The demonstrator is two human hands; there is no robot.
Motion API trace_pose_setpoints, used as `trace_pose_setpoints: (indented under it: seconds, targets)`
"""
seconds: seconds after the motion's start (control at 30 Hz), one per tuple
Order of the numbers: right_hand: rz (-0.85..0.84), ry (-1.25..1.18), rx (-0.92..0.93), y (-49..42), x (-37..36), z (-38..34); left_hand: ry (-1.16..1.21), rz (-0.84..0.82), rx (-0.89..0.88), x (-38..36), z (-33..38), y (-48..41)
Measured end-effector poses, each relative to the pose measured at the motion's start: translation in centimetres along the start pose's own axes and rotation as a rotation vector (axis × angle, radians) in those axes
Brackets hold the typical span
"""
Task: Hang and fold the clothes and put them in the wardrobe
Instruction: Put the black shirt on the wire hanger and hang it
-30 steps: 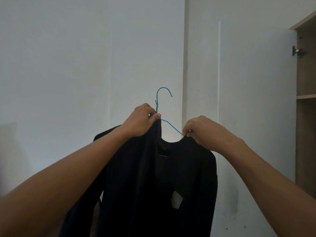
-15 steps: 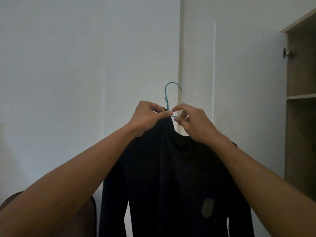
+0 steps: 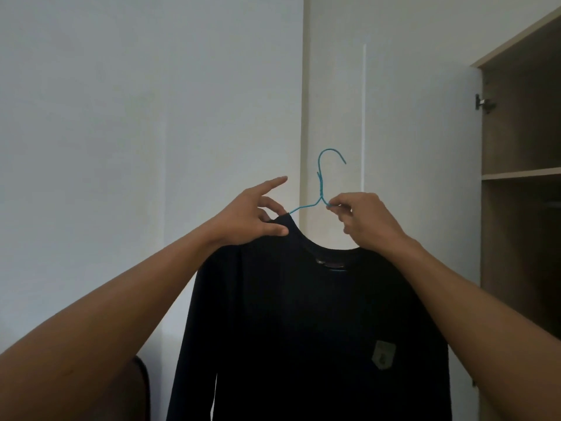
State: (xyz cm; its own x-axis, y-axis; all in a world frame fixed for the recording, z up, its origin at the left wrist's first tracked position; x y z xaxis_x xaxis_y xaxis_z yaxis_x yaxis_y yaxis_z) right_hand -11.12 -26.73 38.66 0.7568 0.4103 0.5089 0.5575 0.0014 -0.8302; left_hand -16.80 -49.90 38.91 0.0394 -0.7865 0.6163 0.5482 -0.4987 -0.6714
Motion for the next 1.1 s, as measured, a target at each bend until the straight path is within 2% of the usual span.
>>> trace_pose_setpoints:
  seconds: [0.13, 0.3, 0.47, 0.53, 0.67, 0.9, 0.97, 1.1]
  targets:
    - [0.065, 0.008, -0.028, -0.9, 1.0, 1.6, -0.075, -0.073, 0.143, 2.3, -3.3, 0.6]
    - [0.056, 0.162, 0.017, -2.4, 1.0, 2.4, -0.025, 0.031, 0.160, 4.5, -7.8, 0.8]
    - [0.065, 0.229, 0.081, -3.6, -0.4, 1.7, -0.199, -0.097, 0.200, 5.8, -12.3, 0.5]
    - [0.075, 0.203, 0.084, -4.1, -1.6, 1.1, -0.311, -0.125, 0.147, 5.7, -12.4, 0.0]
    - [0.060, 0.167, 0.072, -4.9, -3.9, -0.7, -0.117, -0.029, 0.047, 4.8, -11.2, -1.8]
    - [0.087, 0.175, -0.002, -5.2, -4.4, -1.0, -0.010, 0.093, -0.093, 2.9, -11.3, -3.8]
    - [0.093, 0.141, -0.044, -5.0, -4.2, -0.8, -0.075, 0.060, -0.185, 1.4, -10.6, -3.9]
    - [0.137, 0.132, -0.114, -4.2, -3.1, -0.1, -0.481, 0.035, -0.319, -2.1, -8.3, -4.3]
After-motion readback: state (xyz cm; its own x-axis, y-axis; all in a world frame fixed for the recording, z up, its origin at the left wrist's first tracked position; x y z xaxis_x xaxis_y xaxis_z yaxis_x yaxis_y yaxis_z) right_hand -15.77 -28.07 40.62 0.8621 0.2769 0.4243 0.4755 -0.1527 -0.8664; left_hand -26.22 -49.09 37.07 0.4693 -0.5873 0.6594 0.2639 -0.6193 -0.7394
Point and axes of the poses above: each hand's wrist, its own y-axis away from the middle knuckle, its own x-axis out of the back of the hand, z = x × y, the point moved 3 cm from there along -y, towards the middle knuckle, and after that the axes turned 2 degrees about z, right-handed, at the moved point
